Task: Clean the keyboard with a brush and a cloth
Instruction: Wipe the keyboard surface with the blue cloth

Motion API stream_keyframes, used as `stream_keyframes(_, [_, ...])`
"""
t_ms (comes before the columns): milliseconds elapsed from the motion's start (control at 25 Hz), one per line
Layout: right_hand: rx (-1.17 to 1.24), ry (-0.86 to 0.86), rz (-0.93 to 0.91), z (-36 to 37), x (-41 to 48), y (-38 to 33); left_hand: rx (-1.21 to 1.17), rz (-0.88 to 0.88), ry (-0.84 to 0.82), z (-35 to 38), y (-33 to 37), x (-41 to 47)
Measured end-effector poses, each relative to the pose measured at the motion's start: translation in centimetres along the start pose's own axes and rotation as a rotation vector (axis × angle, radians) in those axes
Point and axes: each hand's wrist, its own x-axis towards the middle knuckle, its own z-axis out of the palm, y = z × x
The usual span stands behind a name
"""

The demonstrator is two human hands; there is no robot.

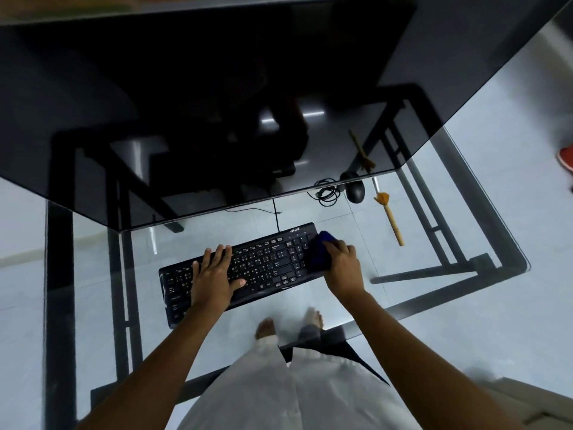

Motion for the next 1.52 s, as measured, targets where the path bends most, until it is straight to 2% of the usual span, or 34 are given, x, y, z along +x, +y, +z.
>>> stream_keyframes(120, [-0.022, -0.035, -0.021, -0.8, 4.9, -3.2, 0.008, -0.001, -0.005, -0.1, -0.2, 0.0])
stream_keyframes(240, [-0.031, -0.058, -0.073, -0.6, 5.8, -3.0, 0.020, -0.012, -0.011, -0.1, 0.0, -0.1])
stream_keyframes(400, [0.056, 0.013, -0.105, 1.2, -0.9, 2.0, 0.033, -0.028, -0.005, 0.0, 0.2, -0.2])
stream_keyframes(520, [0.091, -0.022, -0.060, 2.1, -5.8, 3.6, 0.028, -0.026, -0.008, 0.0, 0.0, -0.2])
stream_keyframes(760, [0.116, -0.117, -0.087, 1.9, -6.3, 4.8, 0.026, -0.027, -0.031, -0.4, 0.4, -0.1])
stream_keyframes(960, [0.323, 0.004, 0.036, 2.8, -6.4, 4.0, 0.020, 0.013, -0.074, -1.1, 0.1, -0.2])
stream_keyframes(1080, [0.342, 0.073, 0.076, 2.7, -6.1, 2.8, 0.052, 0.072, -0.123, -1.7, -0.6, 0.0])
stream_keyframes(1240, [0.314, 0.017, -0.054, 4.9, -7.6, -2.6, 0.070, 0.147, -0.107, -2.0, -1.5, 0.3])
stream_keyframes(1360, [0.326, -0.009, -0.075, 6.4, -8.7, -5.4, 0.078, 0.212, -0.095, -2.0, -2.2, 0.7])
stream_keyframes(1440, [0.343, 0.031, -0.026, 6.0, -8.4, -4.4, 0.094, 0.246, -0.103, -2.1, -2.7, 1.0])
stream_keyframes(1520, [0.338, 0.114, 0.121, 4.7, -7.5, -2.5, 0.086, 0.281, -0.118, -2.3, -3.1, 1.1])
